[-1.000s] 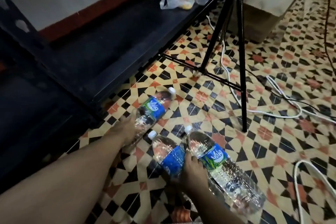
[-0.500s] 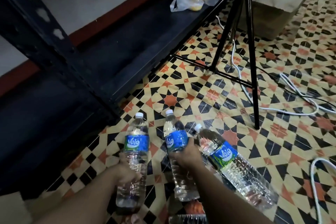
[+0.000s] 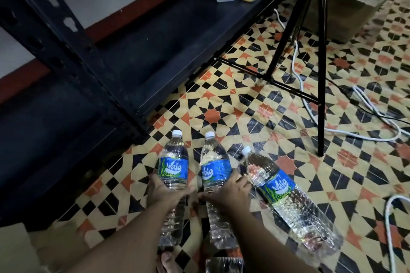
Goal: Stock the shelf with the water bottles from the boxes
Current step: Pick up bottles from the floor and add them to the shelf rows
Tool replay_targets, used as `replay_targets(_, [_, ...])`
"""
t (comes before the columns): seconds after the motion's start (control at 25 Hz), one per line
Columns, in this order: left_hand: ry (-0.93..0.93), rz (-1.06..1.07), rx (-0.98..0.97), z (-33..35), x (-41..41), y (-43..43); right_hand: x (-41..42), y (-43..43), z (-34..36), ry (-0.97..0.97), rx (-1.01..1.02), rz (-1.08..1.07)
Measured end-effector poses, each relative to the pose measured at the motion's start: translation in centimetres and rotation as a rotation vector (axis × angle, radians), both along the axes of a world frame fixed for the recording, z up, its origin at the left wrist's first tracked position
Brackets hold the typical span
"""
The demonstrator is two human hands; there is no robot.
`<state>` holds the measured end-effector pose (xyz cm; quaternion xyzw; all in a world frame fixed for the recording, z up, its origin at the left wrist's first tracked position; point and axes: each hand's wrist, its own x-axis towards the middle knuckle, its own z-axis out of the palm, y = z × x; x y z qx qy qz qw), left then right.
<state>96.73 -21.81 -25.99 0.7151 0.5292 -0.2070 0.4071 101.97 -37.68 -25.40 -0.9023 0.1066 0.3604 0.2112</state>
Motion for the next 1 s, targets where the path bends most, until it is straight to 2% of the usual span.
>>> replay_targets(0.16, [-0.005,0.011,0.052,-1.1,-0.1,0.4,-2.1,2.2,-0.6,-0.13,-0.04,-0.087])
replay_targets(0.64, [-0.101,0.104,0.177,0.4,-1.4,-0.7,-1.2,-1.1,0.5,0.012,0.298,-0.287])
replay_targets(0.8, [-0.18,0.073,0.19,4.2,-0.6,-0.7,-1.2,-0.7,3.7,-0.083,0.397,-0.254])
replay_targets(0.88, [-0.207,0.051,0.226,7.7,0.1,-0.8,-0.6,-0.7,7.7,-0.136,0.477,-0.254])
replay_targets(1.0, [-0.395,0.034,0.291,14.8,1.4,-1.0,0.7,-0.8,13.3,-0.21,0.566,-0.223])
